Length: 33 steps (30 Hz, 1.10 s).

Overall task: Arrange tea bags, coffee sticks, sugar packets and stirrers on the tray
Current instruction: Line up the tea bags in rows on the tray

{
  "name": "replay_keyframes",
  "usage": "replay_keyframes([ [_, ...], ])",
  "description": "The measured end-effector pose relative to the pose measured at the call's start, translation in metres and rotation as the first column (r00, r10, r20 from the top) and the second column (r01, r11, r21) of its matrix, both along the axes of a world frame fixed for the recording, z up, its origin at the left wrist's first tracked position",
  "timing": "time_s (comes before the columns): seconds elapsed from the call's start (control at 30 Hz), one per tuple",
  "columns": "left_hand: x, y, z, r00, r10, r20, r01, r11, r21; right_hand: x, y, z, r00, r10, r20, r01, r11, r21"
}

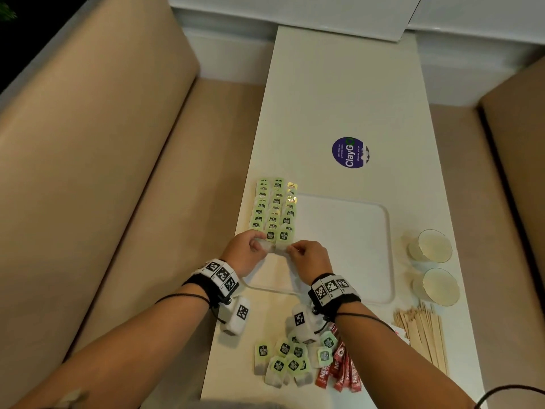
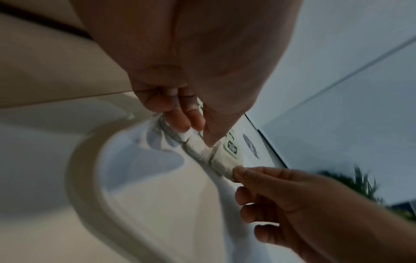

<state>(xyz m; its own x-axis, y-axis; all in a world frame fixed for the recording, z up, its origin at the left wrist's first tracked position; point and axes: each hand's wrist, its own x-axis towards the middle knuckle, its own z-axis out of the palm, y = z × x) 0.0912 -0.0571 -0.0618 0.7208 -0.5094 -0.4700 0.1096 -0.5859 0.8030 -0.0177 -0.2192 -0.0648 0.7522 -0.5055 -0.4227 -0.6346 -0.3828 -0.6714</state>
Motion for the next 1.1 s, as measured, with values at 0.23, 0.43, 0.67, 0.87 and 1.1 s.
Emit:
replay_keyframes([
  [0.23, 0.004, -0.009, -0.001, 0.946, -0.254, 0.201, 0.224, 0.962, 0.158, 0.005, -0.004, -0.003, 0.992, -0.014, -0.124, 0.016, 1.0, 0.013],
  [0.43, 0.007, -0.015, 0.001, 0.915, -0.308, 0.259, 0.247, 0.938, 0.244, 0.008, -0.004, -0.003, 0.989, -0.04, -0.141, 0.044, 0.999, 0.024],
  [0.67, 0.008, -0.015, 0.001, 0.913, -0.31, 0.266, 0.249, 0.938, 0.24, 0.012, -0.005, -0.007, 0.988, -0.019, -0.152, 0.012, 0.999, -0.05],
  [0.87, 0.006, -0.009, 0.002, 0.915, -0.3, 0.272, 0.257, 0.949, 0.183, 0.005, -0.01, -0.001, 0.988, 0.011, -0.154, -0.019, 0.999, -0.051],
  [1.1, -0.009, 0.0, 0.014, 0.895, -0.386, 0.225, 0.361, 0.922, 0.143, -0.032, -0.023, 0.015, 0.983, 0.166, -0.08, -0.17, 0.984, -0.044],
])
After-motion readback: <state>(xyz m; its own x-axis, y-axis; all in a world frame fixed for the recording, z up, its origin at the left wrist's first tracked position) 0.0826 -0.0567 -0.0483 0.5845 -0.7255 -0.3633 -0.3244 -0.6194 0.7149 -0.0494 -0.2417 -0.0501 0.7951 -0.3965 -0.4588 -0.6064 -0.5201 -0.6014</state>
